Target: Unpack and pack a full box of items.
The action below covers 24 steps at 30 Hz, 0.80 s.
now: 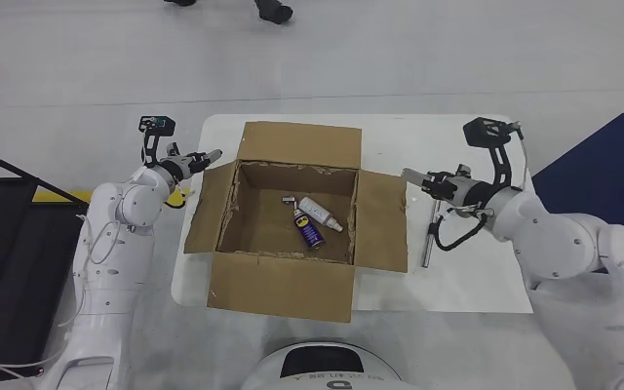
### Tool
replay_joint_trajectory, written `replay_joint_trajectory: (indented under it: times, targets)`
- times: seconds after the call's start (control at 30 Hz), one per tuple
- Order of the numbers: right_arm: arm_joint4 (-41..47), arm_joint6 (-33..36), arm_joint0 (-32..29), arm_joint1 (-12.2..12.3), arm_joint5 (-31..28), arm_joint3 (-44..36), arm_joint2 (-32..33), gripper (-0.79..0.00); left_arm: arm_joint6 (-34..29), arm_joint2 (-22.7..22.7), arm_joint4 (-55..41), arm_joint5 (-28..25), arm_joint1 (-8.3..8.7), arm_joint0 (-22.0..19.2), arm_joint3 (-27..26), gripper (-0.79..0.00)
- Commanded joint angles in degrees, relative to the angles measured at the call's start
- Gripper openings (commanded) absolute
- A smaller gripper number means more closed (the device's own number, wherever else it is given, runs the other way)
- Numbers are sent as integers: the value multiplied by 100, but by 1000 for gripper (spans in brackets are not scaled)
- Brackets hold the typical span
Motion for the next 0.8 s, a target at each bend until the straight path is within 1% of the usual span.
replay_joint_trajectory:
  times: [0.0,0.1,0.17,0.23,0.27,0.33,0.37,0.43,0.47,0.5,0.53,0.7,0.77]
  targets:
    - [-17,87,-65,7,45,373,66,0,0,0,0,0,0,0,0,0]
    - [-288,892,-63,70,213,890,184,0,0,0,0,0,0,0,0,0]
    - [-525,1356,-39,114,225,1159,240,0,0,0,0,0,0,0,0,0]
    - [-847,1661,-27,152,307,1364,282,0,0,0,0,0,0,0,0,0]
    - [-849,1741,-7,157,374,1451,321,0,0,0,0,0,0,0,0,0]
    - [-879,1720,8,161,494,1619,400,0,0,0,0,0,0,0,0,0]
    - [-1034,1664,1,166,617,1748,414,-46,0,0,0,0,0,0,0,0]
    - [-1195,1509,38,161,773,2026,340,-102,0,0,0,0,0,0,0,0]
    - [-1214,1403,92,152,879,2194,311,-182,0,0,0,0,0,0,0,0]
    - [-1323,1259,144,145,1023,2380,262,-234,0,0,0,0,0,0,0,0]
    - [-1459,1150,195,139,1132,2525,179,-314,0,0,0,0,0,0,0,0]
    - [-1591,947,555,105,1335,3125,-98,-409,0,0,0,0,0,0,0,0]
    - [-1709,854,632,101,1429,3268,-139,-419,0,0,0,0,0,0,0,0]
